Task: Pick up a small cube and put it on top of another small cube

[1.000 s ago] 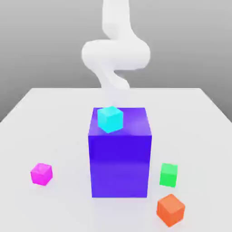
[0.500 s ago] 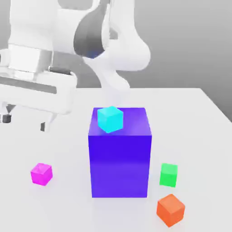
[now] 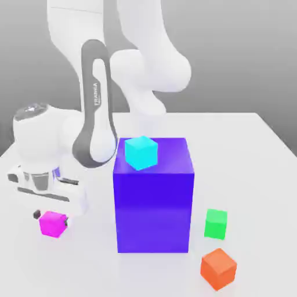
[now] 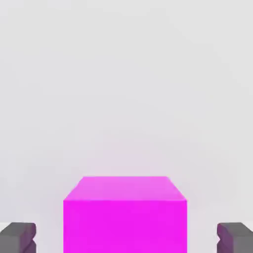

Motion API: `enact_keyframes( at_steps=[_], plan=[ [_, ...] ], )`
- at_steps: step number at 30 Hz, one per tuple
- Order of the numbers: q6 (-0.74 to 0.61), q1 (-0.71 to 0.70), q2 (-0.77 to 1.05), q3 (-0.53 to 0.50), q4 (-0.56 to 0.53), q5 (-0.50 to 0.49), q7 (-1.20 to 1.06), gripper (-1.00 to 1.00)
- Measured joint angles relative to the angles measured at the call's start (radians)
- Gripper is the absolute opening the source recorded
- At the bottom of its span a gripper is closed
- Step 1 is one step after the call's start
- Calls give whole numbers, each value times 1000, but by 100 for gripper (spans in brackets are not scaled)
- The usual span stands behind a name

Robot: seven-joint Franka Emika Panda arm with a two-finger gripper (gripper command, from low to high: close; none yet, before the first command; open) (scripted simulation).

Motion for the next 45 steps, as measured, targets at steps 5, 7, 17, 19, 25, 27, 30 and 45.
enact_keyframes(
  at_steps=[5, 7, 17, 19, 25, 27, 30, 45],
  plan=[
    [3, -9, 4, 8, 0, -6, 4, -100],
    [-39, 14, -50, -23, -11, -40, 31, -100],
    [-170, 128, -233, -22, 79, -171, 83, -100],
    [-167, 161, -234, 5, 132, -156, 53, -100],
    [-184, 278, -269, 69, 146, -176, 28, -100],
    [-193, 316, -284, 90, 138, -184, 22, -100],
    [-206, 364, -306, 132, 125, -192, 10, -100],
    [-288, 667, -434, 276, -3, -162, -95, -100]
  ],
)
